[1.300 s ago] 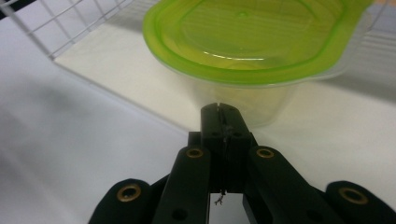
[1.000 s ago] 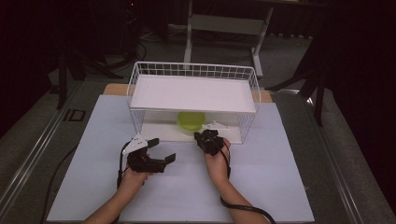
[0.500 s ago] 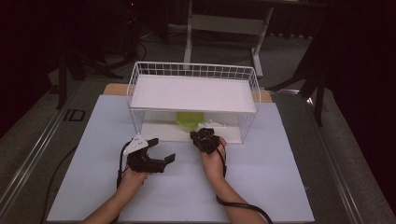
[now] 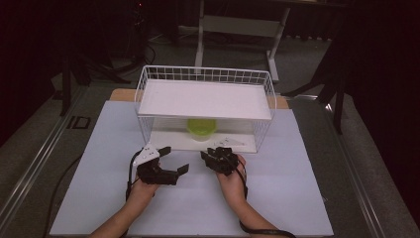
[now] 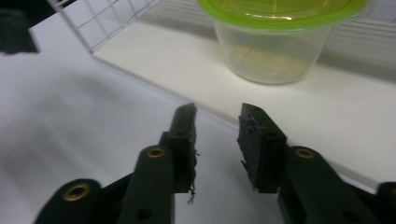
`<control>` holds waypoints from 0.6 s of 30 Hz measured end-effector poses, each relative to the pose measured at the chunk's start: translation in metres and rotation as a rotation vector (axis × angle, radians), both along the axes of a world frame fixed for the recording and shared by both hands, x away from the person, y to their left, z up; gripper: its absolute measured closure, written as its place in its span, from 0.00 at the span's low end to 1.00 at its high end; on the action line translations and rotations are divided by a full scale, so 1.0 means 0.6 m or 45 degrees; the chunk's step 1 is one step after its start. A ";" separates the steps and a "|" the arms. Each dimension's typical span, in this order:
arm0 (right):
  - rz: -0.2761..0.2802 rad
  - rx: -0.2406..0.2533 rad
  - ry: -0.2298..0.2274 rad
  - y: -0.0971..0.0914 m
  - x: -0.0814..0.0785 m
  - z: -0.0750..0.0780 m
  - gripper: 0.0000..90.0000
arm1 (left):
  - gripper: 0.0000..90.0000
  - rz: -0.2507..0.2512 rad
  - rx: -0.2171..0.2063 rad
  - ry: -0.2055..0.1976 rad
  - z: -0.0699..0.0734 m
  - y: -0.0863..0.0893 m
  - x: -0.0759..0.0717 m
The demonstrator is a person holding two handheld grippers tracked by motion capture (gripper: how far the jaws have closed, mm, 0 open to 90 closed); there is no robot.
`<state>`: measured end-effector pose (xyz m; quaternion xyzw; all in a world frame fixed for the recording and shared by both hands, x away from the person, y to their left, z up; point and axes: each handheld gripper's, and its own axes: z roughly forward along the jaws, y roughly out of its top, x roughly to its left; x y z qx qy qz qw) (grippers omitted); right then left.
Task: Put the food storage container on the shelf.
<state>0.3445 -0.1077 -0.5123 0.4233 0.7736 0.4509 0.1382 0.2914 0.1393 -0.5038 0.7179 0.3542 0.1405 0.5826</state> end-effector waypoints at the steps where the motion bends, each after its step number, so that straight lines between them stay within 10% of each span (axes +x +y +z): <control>1: 0.013 -0.003 -0.016 -0.008 -0.010 0.007 0.59 | 0.02 -0.007 0.002 -0.006 0.002 -0.001 -0.002; 9: -0.004 0.081 -0.071 -0.047 -0.037 0.034 0.31 | 0.02 -0.079 0.033 0.016 0.008 -0.012 -0.019; 18: 0.018 0.136 -0.088 -0.088 -0.066 0.049 0.22 | 0.02 -0.124 0.047 0.004 0.024 -0.003 -0.037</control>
